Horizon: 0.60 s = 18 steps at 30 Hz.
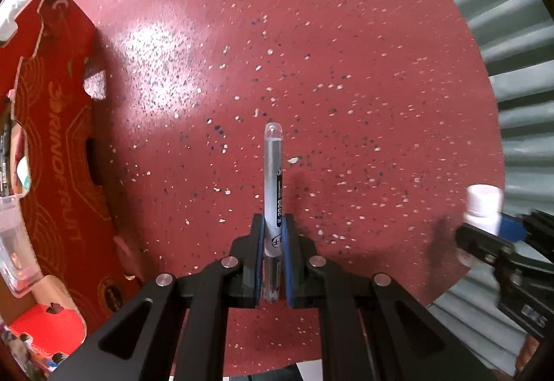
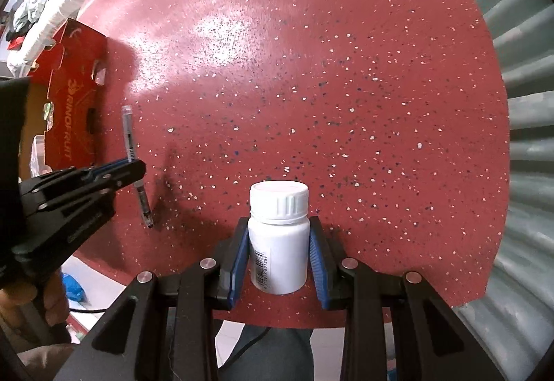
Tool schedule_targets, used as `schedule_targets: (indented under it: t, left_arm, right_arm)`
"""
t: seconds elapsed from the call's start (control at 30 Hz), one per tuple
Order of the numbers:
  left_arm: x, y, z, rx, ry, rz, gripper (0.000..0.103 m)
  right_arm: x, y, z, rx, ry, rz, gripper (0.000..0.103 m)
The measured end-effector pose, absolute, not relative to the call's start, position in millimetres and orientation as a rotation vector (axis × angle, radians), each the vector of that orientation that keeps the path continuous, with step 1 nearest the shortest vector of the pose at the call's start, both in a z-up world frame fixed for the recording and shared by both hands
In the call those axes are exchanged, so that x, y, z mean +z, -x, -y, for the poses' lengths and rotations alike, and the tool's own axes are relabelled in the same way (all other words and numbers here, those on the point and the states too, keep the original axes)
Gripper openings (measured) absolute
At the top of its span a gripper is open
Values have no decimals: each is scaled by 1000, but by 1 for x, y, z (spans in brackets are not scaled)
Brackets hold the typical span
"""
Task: Organize rigid objects
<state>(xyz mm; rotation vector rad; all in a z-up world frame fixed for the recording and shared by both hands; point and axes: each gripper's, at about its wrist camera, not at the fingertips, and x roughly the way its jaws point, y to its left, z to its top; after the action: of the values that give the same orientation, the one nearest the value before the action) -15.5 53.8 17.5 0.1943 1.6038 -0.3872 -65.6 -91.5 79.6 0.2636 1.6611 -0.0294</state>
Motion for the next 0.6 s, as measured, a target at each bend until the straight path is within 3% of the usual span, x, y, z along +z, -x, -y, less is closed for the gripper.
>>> schedule_targets:
  t: [0.1,0.3,0.4,0.43,0.6]
  left_arm:
    - [3,20,-57,-333,-224,-1613,12]
    - [3,33,-50,-351,-307,-1512,29]
    - [2,33,-52,-336,-302,-1519,25]
    - [1,32,-51,-333,-298,-1529,10]
    - [14,23,-74,-374,-199,-1556,10]
  right_arm:
    - [81,71,97,-38,-257,-1660,34]
    - [81,78,87,-51,-287,-1660,34]
    - [79,79,87,-54,-296,-1664,34]
    - [80,80,87,-53,-296,-1662,34]
    - [82,76,86,-42,-303,-1640,34]
